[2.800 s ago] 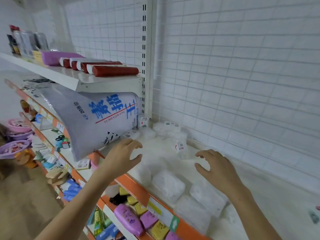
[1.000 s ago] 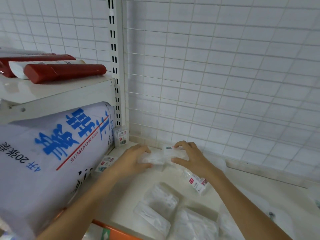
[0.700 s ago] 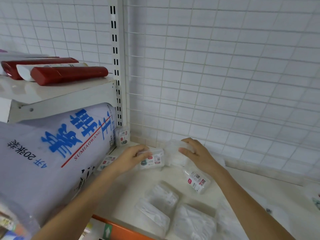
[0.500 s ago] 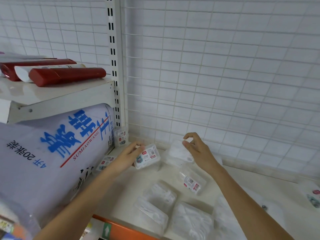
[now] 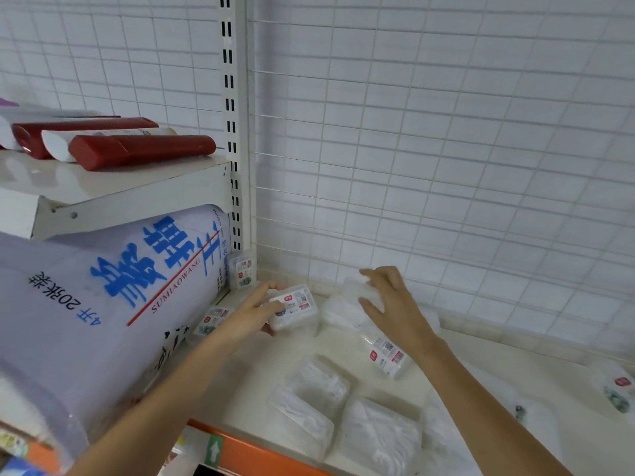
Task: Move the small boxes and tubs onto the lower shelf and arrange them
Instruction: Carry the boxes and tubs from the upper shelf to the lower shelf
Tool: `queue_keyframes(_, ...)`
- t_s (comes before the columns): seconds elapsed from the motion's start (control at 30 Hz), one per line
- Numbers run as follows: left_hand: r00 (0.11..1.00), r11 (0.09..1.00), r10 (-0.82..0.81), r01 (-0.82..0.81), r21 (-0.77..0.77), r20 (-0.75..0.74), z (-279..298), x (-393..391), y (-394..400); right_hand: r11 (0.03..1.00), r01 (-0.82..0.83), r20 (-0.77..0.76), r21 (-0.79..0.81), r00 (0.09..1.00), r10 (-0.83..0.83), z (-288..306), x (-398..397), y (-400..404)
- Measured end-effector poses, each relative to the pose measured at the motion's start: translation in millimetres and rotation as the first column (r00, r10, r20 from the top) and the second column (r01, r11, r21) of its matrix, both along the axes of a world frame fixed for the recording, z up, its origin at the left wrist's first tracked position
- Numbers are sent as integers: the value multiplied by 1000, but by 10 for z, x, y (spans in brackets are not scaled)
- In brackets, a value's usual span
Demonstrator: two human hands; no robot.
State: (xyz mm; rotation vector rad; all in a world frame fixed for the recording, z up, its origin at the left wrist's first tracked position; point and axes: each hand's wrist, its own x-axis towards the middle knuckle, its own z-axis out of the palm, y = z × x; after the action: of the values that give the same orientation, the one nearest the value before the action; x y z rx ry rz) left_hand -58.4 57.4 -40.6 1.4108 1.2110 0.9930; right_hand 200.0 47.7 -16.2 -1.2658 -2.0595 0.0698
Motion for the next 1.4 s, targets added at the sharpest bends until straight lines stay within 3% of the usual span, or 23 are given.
queue_keyframes(0.07,998,999,29,-28,22,-54,-3,16,5,996,-46,185,-79,981,60,-103,-4,10)
queue_keyframes(0.1,995,999,30,-27,40,-100,-18,19,11,993,-63,188,-102,979,82,-141,-6,8)
queue_keyframes(0.4,902,991,57,-1,131,-428,-27,64,2,927,-111,-50,-358,994,99,-154,85,32)
queue_keyframes(0.5,876,983,74,17,183,-477,-24,44,-1,942,-64,-40,-328,998,54,-120,129,7)
queue_keyframes(0.6,878,971,73,46,236,-473,-63,21,-8,907,1,-65,-421,997,-32,-103,144,-3)
queue_keyframes(0.67,878,964,90,41,262,-470,-96,-2,-12,885,55,0,-463,998,-62,-90,123,9)
queue_keyframes(0.93,875,965,78,53,255,-477,-136,-65,17,884,177,124,-433,983,-136,-40,31,-124)
queue_keyframes(1.03,865,953,66,93,288,-497,-75,2,16,911,219,194,-349,968,-158,26,111,-291)
queue_keyframes(1.2,866,839,84,205,504,-494,172,252,-85,945,292,182,-151,947,-263,184,518,-763)
queue_keyframes(1.4,881,710,2,332,621,-474,417,740,-368,893,445,98,-68,894,-438,306,1242,-1651)
